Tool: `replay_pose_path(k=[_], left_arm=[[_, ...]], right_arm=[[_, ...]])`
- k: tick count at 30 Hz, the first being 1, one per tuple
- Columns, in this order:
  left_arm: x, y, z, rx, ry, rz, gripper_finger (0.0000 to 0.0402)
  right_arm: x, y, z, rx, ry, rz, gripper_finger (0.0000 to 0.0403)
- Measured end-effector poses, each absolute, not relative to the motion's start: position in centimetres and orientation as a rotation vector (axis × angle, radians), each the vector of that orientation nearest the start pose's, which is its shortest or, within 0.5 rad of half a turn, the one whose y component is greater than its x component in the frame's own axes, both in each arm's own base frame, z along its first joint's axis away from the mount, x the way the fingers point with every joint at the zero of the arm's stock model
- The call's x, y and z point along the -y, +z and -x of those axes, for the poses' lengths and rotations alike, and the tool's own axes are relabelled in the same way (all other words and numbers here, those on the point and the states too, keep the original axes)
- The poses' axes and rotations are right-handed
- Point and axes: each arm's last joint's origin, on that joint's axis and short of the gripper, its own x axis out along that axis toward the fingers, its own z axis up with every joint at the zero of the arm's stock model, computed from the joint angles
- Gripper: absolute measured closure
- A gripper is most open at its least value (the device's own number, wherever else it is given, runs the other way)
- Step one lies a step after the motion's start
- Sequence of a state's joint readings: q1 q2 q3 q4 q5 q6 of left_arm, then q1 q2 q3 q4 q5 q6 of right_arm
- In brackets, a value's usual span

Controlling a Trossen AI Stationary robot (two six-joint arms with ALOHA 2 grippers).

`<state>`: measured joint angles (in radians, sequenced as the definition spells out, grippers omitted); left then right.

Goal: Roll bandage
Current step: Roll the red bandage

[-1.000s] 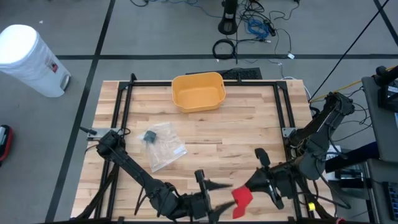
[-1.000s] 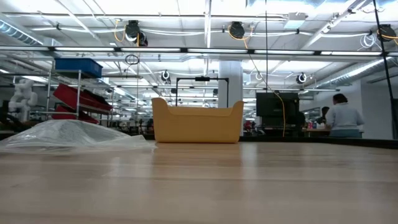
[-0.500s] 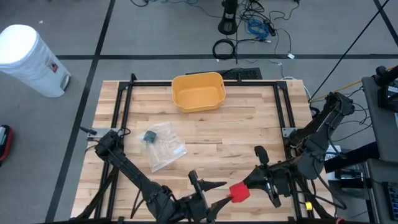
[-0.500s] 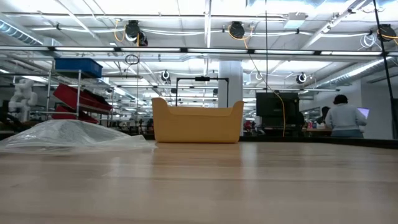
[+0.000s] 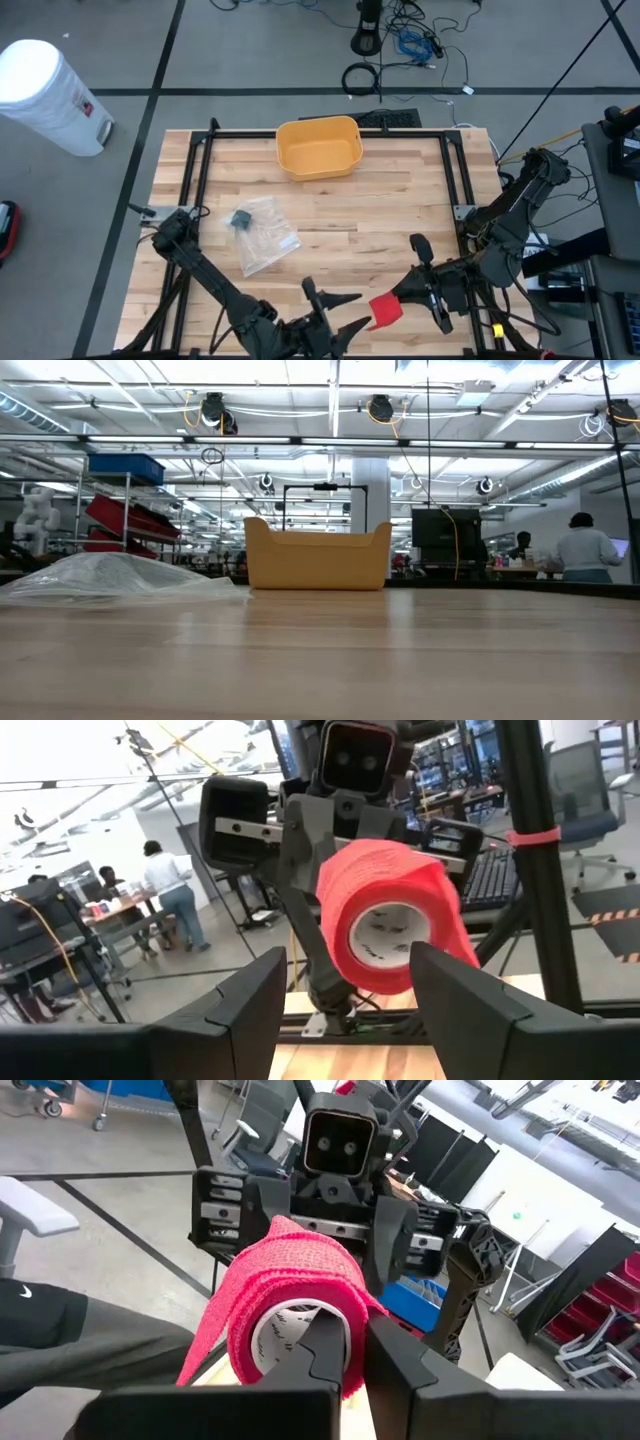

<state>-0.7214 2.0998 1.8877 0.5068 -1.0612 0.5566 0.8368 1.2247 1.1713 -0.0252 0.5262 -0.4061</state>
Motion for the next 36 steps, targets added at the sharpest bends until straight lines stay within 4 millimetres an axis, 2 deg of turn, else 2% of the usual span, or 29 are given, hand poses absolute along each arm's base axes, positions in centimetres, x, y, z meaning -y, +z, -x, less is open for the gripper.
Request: replay_pose_path(k=[10,19,36], left_arm=[[28.5,36.3,-39.3,0.098,0.389,-0.296,0.0182],[28.1,36.1,-39.7,0.099,0.367,-0.292,0.0189],[27.8,36.1,-39.8,0.089,0.389,-0.312,0.0347]], right_arm=[[-19.1,39.1,-19.2,0.001,0.316,0.460,0.0387],[-19.1,39.1,-19.2,0.000,0.317,0.461,0.0387],[-18.5,39.0,-19.7,-0.022,0.247,0.459,0.0387]])
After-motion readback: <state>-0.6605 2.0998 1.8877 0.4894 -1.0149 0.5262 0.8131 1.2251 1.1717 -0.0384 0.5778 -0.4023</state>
